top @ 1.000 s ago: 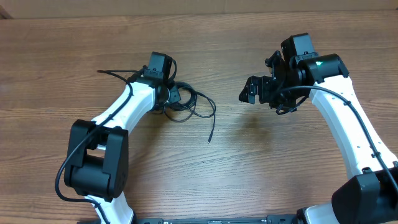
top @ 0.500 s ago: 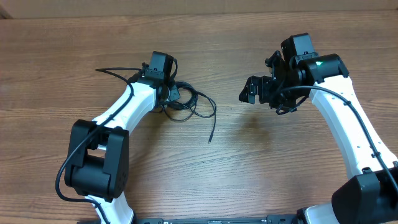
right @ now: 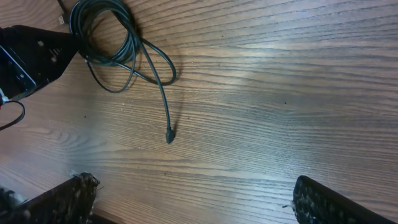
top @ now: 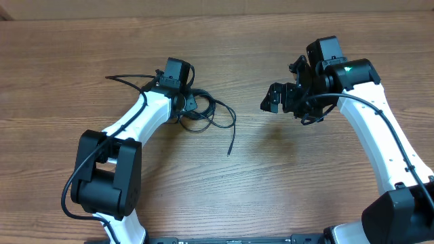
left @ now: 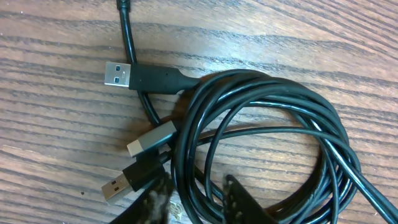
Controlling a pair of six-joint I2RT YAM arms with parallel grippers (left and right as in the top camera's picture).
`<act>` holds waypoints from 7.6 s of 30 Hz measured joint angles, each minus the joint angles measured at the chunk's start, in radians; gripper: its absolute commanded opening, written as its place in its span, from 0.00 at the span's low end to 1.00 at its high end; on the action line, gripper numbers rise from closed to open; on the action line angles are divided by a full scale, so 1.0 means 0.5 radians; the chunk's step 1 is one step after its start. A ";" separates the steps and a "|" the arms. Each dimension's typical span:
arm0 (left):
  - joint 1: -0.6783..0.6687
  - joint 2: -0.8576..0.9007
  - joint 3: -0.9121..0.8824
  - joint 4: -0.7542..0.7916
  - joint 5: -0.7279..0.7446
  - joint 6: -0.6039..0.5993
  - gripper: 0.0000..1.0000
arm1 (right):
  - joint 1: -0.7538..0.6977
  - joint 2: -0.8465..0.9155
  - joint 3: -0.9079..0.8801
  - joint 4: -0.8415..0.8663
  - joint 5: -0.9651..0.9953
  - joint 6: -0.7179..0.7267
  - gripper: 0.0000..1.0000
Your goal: Untangle cables
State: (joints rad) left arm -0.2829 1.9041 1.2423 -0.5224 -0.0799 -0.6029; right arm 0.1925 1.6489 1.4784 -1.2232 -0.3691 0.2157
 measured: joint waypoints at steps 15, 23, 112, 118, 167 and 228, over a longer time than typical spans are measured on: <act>0.000 0.000 -0.001 0.046 0.002 0.060 0.50 | 0.000 0.000 0.000 0.263 -0.116 0.002 1.00; 0.000 0.000 -0.001 -0.001 0.018 0.071 0.30 | 0.000 0.000 0.000 0.263 -0.176 0.001 1.00; -0.011 0.000 -0.066 0.061 0.166 -0.111 0.30 | 0.000 0.000 0.000 0.478 -0.198 0.001 1.00; -0.011 0.057 -0.068 0.101 0.168 -0.166 0.13 | 0.000 0.000 0.000 0.477 -0.197 0.002 1.00; 0.145 0.076 0.121 -0.082 2.232 1.725 0.18 | 0.121 0.001 -0.616 0.871 -0.197 0.352 0.47; -0.077 0.114 0.070 0.142 0.584 1.098 0.51 | 0.746 0.002 -1.194 1.968 0.571 0.989 0.35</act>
State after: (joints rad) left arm -0.3214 1.9614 1.2774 -0.4515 0.2119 -0.0540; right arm 0.5655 1.6497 0.8814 -0.2394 -0.0834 0.7101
